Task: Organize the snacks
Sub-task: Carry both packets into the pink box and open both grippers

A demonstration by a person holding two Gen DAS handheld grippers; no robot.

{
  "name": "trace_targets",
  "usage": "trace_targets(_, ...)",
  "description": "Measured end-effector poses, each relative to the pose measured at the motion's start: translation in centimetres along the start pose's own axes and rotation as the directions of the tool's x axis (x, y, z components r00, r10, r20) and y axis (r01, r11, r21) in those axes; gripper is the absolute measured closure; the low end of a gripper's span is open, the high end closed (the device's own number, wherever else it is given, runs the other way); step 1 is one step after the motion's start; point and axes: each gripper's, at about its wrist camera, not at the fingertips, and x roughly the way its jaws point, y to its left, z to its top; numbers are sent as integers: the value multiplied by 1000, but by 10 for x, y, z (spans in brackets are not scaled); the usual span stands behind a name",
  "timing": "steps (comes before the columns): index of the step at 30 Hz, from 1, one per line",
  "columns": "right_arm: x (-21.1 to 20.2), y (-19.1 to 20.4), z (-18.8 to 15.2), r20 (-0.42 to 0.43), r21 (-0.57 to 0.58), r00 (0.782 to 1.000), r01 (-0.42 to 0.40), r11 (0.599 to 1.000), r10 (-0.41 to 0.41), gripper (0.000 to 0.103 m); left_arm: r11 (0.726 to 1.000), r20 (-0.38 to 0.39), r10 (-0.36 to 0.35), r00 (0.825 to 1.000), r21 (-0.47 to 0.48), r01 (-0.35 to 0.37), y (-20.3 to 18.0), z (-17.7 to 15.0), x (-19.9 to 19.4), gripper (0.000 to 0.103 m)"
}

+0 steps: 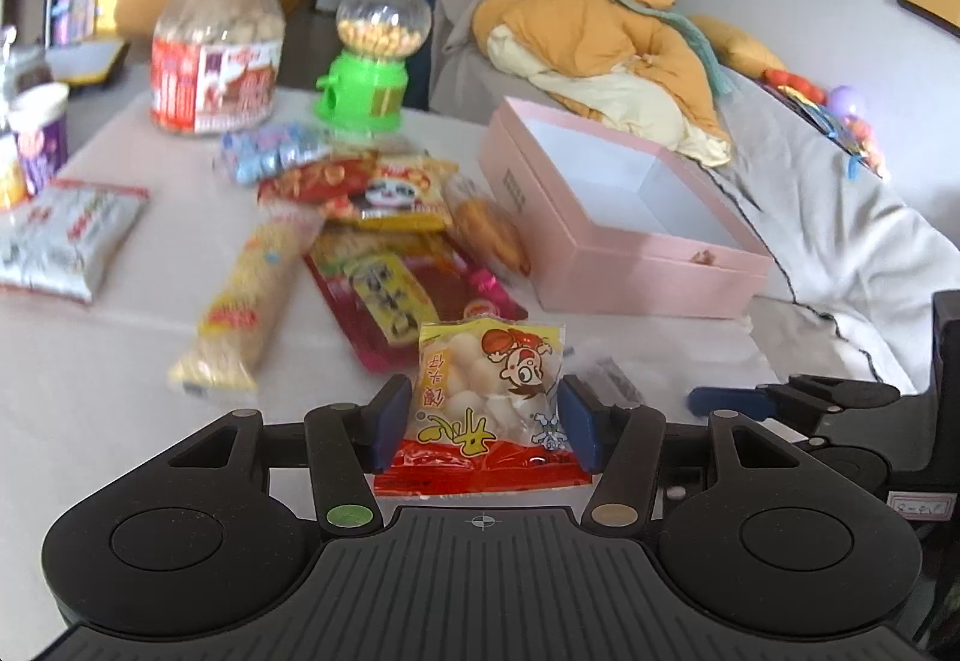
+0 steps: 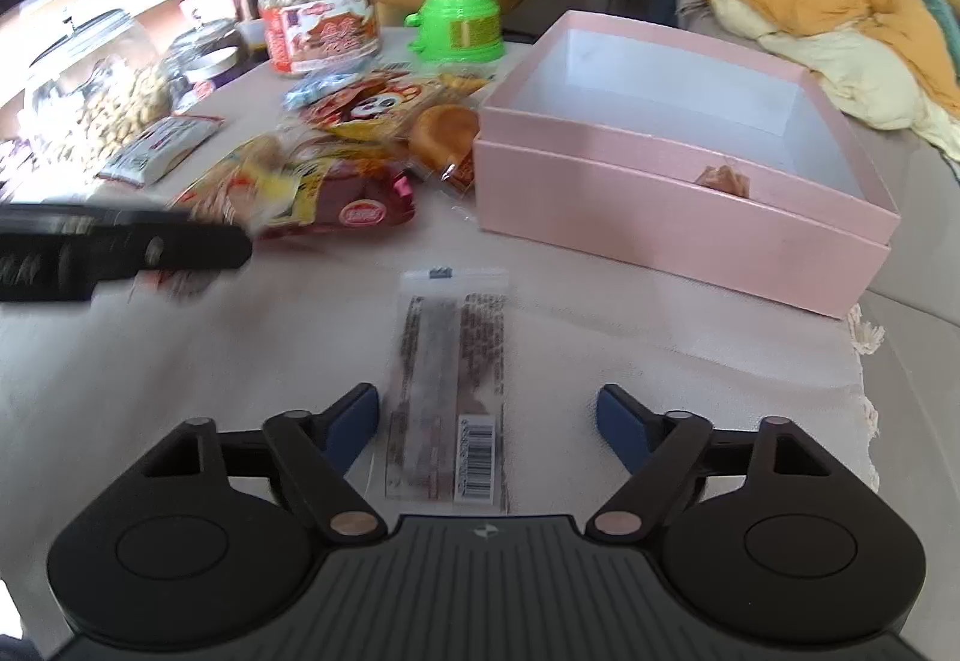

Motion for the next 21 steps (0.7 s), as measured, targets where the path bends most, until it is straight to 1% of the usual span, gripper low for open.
trace_targets(1, -1, 0, -2, 13, 10, 1000, 12, 1000, -12, 22, 1000, -7, 4, 1000, -6, -4, 0, -1, 2, 44)
trace_targets(2, -1, 2, -5, 24, 10, 999, 24, 1000, -24, 24, 1000, -12, 9, 1000, -7, -9, -1, -2, 4, 44)
trace_targets(4, -3, 5, -9, 44, 6, 999, 25, 1000, -25, 35, 1000, -18, 5, 1000, -7, -6, -2, -2, 8, 44)
trace_targets(5, -5, 6, -9, 46, 4, 999, 21, 1000, -21, 47, 1000, -18, -1, 1000, -6, 1, -4, -1, 9, 44)
trace_targets(6, -7, 8, -9, 44, -2, 999, 20, 1000, -20, 63, 1000, -18, -9, 1000, -3, 9, -6, -1, 11, 44)
trace_targets(10, -14, 2, -11, 33, -11, 999, 19, 1000, -18, 64, 1000, -52, 0, 999, 23, 1, -21, -1, 23, 44)
trace_targets(12, -17, -9, -12, 32, 15, 999, 20, 1000, -20, 64, 999, -65, 1, 998, 48, 2, -32, -2, 26, 44)
trace_targets(16, -29, -41, -16, 29, 95, 999, 9, 995, -12, 64, 995, -72, -21, 997, 92, 27, -54, -1, 23, 44)
trace_targets(18, -38, -54, -17, 38, 125, 999, -1, 992, -4, 64, 994, -56, -44, 997, 99, 49, -64, 8, 20, 44)
trace_targets(20, -48, -62, -18, 59, 140, 998, -5, 990, -3, 64, 992, -11, -59, 998, 115, 60, -77, 27, 15, 44)
trace_targets(21, -52, -64, -17, 69, 143, 998, -4, 990, -6, 64, 989, 24, -62, 998, 135, 58, -85, 39, 13, 44)
